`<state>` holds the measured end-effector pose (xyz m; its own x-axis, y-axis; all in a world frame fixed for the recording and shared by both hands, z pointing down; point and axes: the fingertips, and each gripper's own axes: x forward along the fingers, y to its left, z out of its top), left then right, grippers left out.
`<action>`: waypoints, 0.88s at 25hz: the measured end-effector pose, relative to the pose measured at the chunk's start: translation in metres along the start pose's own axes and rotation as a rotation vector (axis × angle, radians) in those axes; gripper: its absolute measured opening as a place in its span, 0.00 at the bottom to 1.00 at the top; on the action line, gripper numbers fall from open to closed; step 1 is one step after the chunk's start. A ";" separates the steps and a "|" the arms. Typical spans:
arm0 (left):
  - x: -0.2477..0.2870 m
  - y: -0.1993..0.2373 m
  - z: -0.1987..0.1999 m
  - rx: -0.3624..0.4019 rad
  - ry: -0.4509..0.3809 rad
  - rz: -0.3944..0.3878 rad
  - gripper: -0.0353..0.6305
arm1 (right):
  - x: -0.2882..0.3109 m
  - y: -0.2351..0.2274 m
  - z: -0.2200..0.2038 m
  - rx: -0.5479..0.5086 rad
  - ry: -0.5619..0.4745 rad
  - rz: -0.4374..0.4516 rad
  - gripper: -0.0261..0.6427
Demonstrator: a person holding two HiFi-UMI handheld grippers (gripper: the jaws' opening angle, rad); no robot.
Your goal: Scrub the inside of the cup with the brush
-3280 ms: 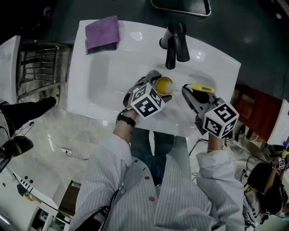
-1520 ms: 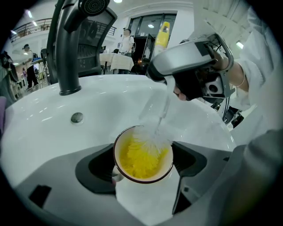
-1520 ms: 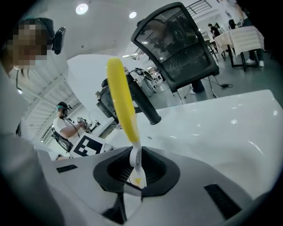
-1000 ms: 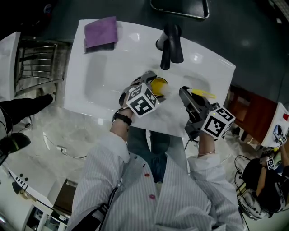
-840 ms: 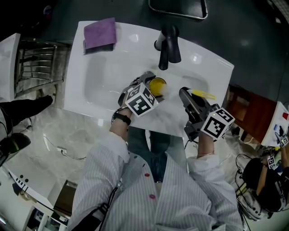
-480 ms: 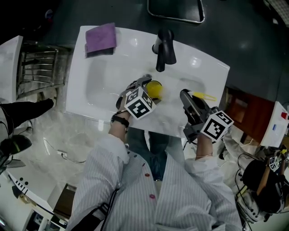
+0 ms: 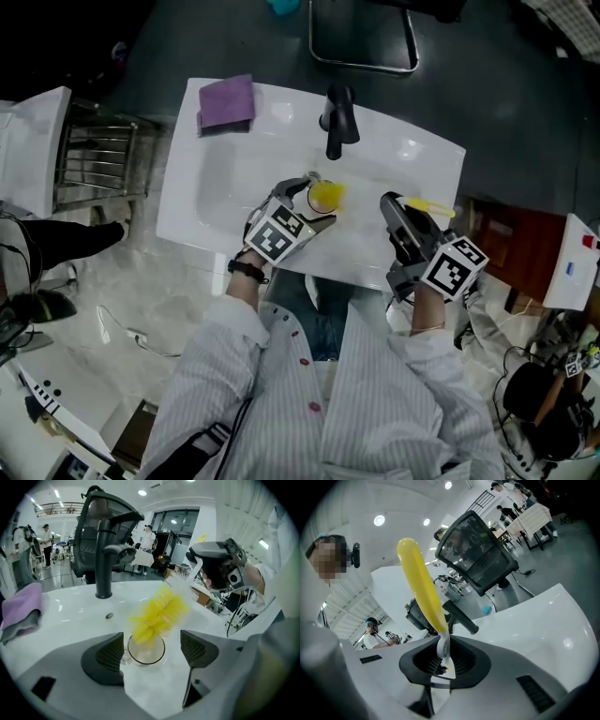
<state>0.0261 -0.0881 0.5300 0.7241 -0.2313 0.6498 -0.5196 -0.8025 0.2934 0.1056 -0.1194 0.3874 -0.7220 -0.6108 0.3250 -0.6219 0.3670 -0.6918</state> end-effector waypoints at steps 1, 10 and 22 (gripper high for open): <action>-0.007 0.000 0.009 -0.007 -0.024 -0.001 0.64 | -0.001 0.004 0.004 -0.008 -0.010 0.004 0.13; -0.069 -0.001 0.088 -0.159 -0.289 -0.014 0.51 | -0.021 0.045 0.047 -0.109 -0.106 0.033 0.13; -0.112 -0.023 0.133 -0.167 -0.424 0.006 0.28 | -0.054 0.078 0.073 -0.208 -0.182 0.060 0.14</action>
<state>0.0177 -0.1166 0.3575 0.8243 -0.4689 0.3173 -0.5656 -0.7084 0.4222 0.1187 -0.1088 0.2687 -0.7048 -0.6926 0.1536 -0.6424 0.5311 -0.5526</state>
